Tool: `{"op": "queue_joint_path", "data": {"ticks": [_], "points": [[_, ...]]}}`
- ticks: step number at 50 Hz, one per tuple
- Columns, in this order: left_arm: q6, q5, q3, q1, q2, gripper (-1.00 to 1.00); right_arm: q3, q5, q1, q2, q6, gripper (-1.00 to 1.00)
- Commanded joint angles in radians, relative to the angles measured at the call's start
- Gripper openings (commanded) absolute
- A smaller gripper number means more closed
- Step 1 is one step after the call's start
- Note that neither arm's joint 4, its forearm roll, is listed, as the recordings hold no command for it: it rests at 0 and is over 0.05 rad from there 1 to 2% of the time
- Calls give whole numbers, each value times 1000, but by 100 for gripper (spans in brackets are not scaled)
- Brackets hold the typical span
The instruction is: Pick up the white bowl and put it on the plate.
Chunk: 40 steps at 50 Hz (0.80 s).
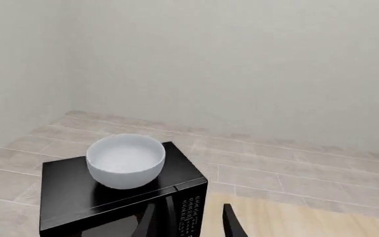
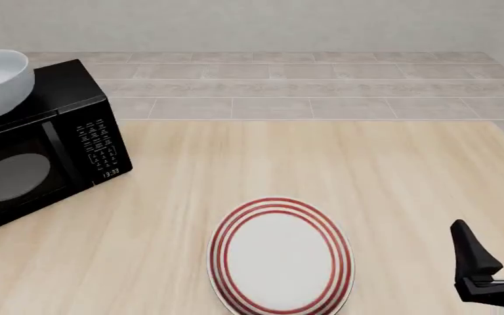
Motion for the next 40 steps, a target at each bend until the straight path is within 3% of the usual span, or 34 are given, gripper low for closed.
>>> {"op": "queue_joint_path", "data": {"ticks": [1,9,13,16,22,25,27,29,32,33,34,36,40], "points": [[-45,101,-225,38,132,100,0,-68,1,75,3,100],[-84,182,-411,115,271,100,0,-120,13,135,3,100],[-88,207,-498,185,340,100,0,-114,18,128,2,100],[-133,236,-563,206,402,100,0,-117,15,133,-1,100],[-129,287,-662,277,472,100,0,-103,14,120,-2,100],[-110,260,-644,359,463,100,0,-91,16,105,-4,100],[-108,259,-642,367,460,100,0,-83,20,95,-4,100],[-119,324,-716,328,508,100,0,-85,21,97,-2,100],[-105,301,-675,358,523,100,0,-110,23,129,-2,100],[-109,329,-726,369,558,100,0,-116,25,139,-2,100],[-101,308,-692,377,561,100,0,-113,27,136,-4,100],[-98,336,-758,407,612,100,0,-110,29,134,-1,100],[-119,349,-807,409,685,100,0,-131,31,157,3,100]]}}
